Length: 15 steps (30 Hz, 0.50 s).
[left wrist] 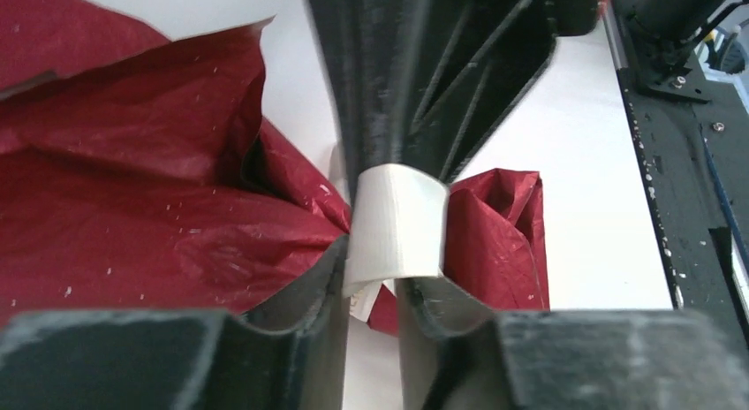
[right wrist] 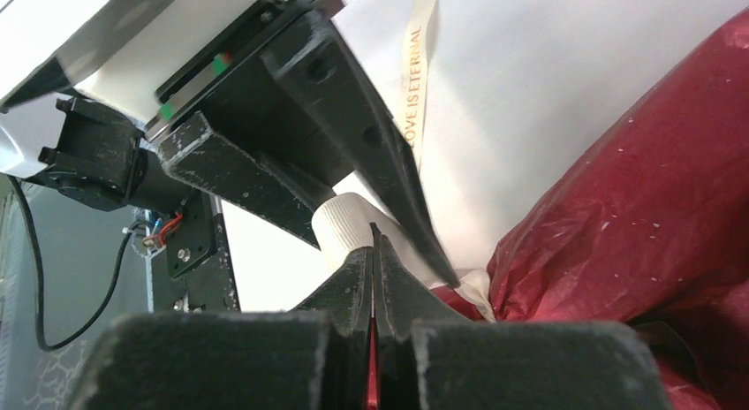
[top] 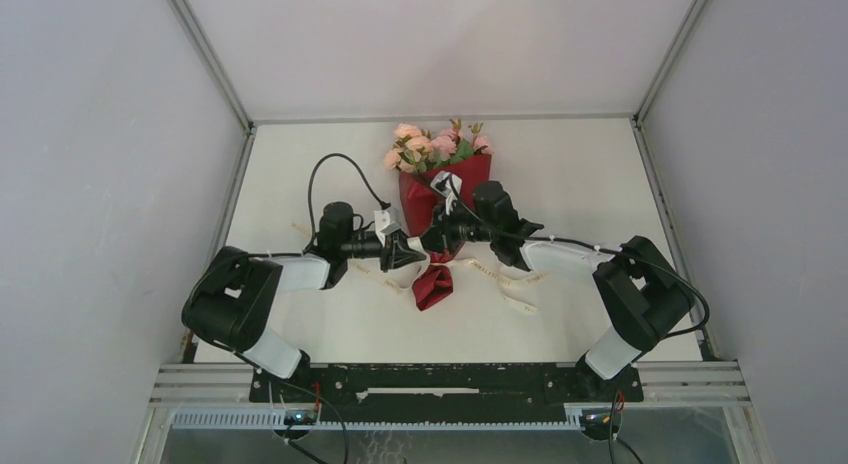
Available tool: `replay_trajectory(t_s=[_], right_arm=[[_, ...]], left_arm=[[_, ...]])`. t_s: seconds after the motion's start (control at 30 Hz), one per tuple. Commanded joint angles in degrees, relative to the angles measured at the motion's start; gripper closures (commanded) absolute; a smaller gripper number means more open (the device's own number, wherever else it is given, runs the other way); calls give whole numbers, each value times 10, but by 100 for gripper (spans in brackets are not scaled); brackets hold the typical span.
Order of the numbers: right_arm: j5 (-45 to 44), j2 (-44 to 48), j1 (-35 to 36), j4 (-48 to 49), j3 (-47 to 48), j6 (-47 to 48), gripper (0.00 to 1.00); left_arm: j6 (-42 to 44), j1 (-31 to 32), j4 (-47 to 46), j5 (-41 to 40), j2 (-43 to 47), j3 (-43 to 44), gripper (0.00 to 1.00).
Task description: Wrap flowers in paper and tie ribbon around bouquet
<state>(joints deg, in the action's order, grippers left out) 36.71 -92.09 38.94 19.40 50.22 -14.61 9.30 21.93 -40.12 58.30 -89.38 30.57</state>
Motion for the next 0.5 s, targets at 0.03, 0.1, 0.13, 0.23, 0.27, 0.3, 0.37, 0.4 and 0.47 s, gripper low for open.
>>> replay_trajectory(t_s=[0.03,0.1,0.13,0.23,0.27,0.3,0.37,0.4,0.47], right_arm=[[2,8,-2,-4,19,19,100],[-5,10,-2,-10,20,21,100],[-9,10,-2,-14,20,22,100],[-40,27,-4,-50,22,28,80],[-56,39,-9,-75,25,29,68],[-77,54,-16,-106,27,27,60],[-153,93,-33,-193,27,11,54],[-202,112,-42,-244,27,-4,53],[-307,145,-63,-344,27,-52,52]], left_arm=[[18,9,-39,31,3,12,91],[12,9,-42,33,7,9,100],[9,10,-42,34,9,8,100],[7,10,-42,20,17,1,100],[7,10,-43,10,21,-3,100],[9,11,-43,-2,24,-7,100],[23,11,-41,-17,31,-20,100],[34,12,-37,-20,34,-24,100],[54,12,-27,-27,41,-30,100]])
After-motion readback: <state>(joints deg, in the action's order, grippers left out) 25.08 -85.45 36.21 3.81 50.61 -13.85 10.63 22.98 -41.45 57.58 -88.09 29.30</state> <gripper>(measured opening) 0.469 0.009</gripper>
